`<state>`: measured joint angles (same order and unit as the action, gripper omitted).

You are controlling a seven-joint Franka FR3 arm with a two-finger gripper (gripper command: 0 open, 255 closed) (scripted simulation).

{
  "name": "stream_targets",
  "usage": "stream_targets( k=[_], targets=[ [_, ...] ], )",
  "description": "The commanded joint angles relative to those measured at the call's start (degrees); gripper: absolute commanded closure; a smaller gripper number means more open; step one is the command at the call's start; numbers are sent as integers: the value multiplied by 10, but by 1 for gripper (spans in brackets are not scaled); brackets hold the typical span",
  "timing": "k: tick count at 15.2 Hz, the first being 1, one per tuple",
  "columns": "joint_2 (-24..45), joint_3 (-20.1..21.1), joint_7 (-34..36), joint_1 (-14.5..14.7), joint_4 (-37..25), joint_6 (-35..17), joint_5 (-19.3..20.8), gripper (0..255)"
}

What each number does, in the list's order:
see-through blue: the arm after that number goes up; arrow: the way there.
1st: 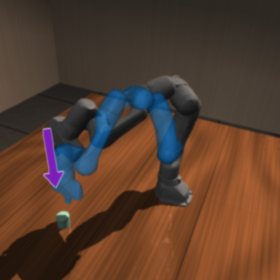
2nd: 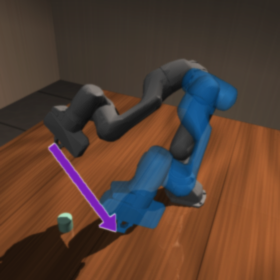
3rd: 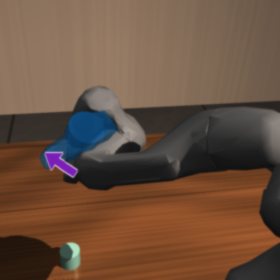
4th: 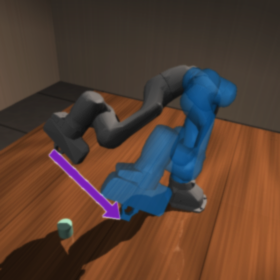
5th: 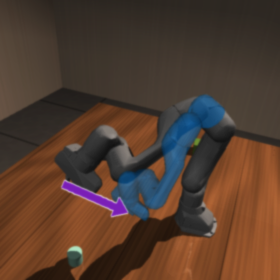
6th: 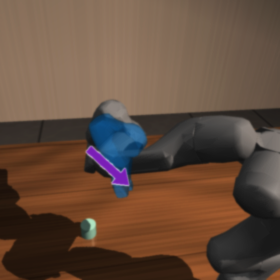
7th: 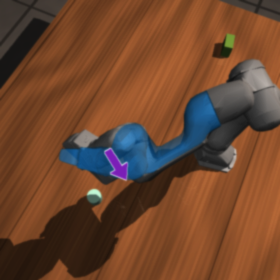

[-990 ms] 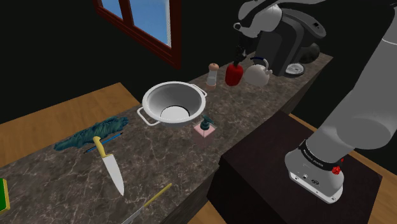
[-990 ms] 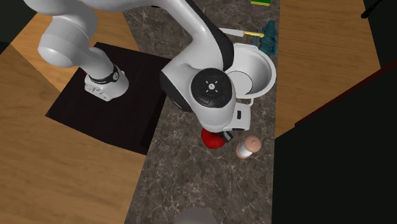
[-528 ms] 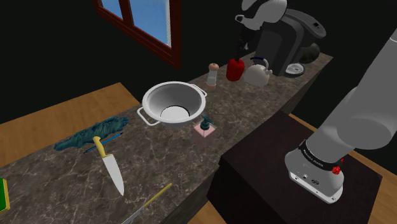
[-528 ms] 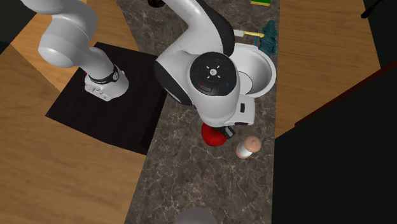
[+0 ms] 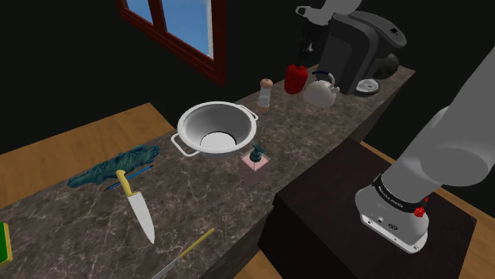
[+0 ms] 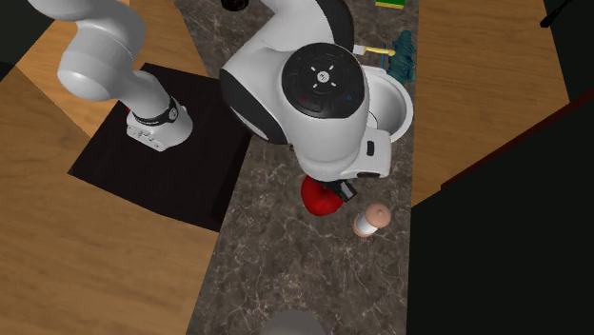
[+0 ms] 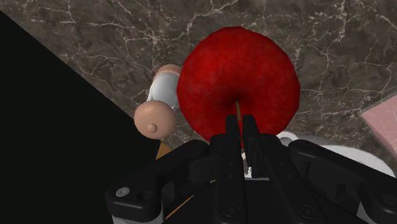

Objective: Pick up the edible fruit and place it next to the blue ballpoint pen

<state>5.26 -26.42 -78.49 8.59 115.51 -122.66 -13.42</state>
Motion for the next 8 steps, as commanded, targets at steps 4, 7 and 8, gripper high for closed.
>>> stream_targets(
  k=[4, 7, 8],
  targets=[
    [-33, 17, 51, 24, 25, -3, 21, 255],
    [-56, 37, 98, 46, 52, -17, 34, 255],
    [-63, 44, 114, 53, 60, -21, 38, 255]
  ],
)
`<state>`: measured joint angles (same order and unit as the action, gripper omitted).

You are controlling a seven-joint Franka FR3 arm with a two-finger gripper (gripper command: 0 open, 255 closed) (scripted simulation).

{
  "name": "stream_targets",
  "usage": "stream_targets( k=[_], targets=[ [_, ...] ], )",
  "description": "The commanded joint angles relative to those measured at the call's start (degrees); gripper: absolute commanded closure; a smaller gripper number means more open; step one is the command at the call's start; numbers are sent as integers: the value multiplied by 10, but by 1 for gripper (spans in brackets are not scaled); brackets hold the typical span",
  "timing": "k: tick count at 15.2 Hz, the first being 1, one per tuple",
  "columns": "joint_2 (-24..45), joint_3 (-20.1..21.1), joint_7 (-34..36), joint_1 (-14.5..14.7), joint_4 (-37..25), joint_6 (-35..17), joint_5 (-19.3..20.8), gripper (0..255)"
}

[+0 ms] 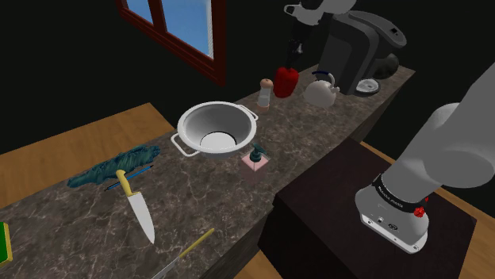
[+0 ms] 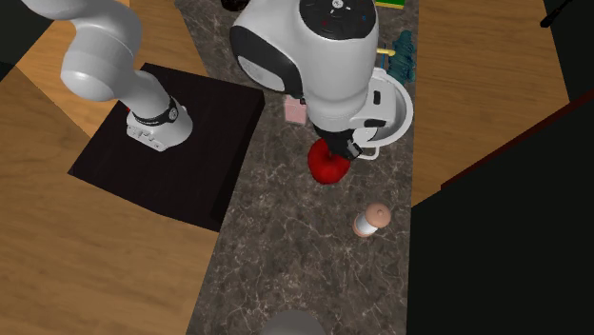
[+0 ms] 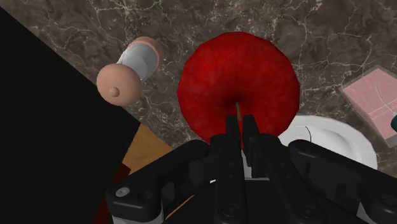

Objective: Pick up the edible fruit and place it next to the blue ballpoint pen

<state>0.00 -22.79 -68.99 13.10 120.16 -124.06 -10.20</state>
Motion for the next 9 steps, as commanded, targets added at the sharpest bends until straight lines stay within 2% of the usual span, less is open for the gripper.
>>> stream_targets(
  k=[1, 9],
  targets=[
    [-16, 15, 34, 15, 20, -11, 9, 255],
    [-40, 77, 156, 68, 52, -35, 26, 255]
  ],
)
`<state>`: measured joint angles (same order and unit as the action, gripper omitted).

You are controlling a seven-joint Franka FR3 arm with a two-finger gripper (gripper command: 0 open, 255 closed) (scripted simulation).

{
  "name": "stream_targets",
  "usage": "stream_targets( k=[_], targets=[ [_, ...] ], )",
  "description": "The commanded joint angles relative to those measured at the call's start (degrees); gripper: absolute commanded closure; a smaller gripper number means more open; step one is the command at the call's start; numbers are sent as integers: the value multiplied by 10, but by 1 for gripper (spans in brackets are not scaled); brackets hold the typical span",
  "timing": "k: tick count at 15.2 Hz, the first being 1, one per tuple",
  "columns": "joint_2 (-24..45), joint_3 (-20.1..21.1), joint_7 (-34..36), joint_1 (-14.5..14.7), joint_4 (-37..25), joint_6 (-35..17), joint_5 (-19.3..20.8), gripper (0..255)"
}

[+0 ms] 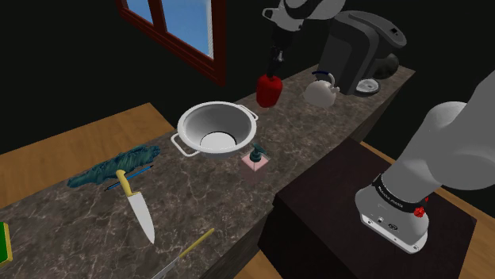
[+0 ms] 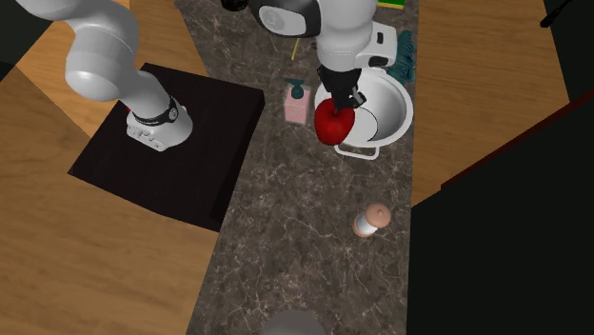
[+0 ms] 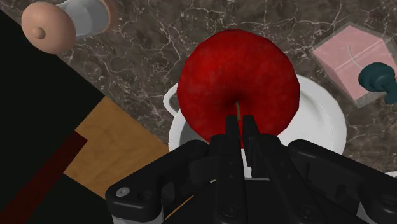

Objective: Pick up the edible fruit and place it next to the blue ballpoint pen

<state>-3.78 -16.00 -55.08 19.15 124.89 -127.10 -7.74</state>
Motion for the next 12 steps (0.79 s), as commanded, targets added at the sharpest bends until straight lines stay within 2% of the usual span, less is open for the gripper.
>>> stream_targets(
  k=[1, 12],
  targets=[
    [-3, 17, 32, 14, 6, -7, 3, 255],
    [29, 98, 192, 85, -27, -22, 15, 255]
  ],
)
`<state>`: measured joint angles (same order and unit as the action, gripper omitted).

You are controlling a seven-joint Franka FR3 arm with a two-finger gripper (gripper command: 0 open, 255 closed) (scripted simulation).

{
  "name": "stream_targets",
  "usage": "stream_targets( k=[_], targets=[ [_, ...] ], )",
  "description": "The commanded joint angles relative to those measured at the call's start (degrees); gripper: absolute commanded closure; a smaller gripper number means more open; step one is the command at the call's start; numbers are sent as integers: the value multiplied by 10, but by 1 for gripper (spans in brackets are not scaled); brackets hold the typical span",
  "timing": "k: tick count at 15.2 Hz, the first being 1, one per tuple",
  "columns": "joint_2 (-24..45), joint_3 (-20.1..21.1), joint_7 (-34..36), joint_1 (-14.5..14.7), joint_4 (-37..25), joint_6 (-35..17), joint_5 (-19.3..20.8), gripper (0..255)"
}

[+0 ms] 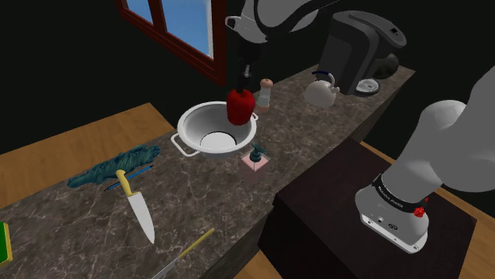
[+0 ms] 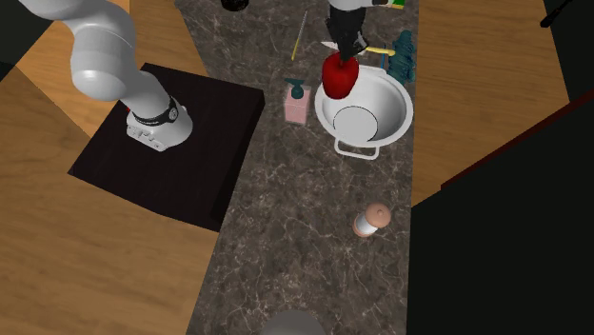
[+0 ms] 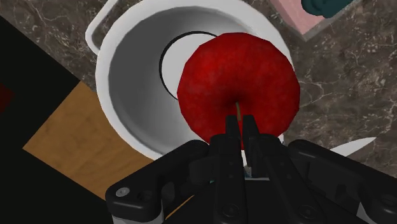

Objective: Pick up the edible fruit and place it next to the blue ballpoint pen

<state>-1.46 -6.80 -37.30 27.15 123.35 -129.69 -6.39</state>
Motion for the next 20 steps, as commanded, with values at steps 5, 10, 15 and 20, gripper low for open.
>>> stream_targets(
  k=[5, 10, 15, 20],
  targets=[
    [41, 38, 83, 37, -53, 6, 10, 255],
    [86, 64, 151, 70, -111, 14, 24, 255],
    [143, 85, 215, 105, -188, 31, 40, 255],
    [211, 99, 273, 141, -285, 59, 59, 255]
  ],
)
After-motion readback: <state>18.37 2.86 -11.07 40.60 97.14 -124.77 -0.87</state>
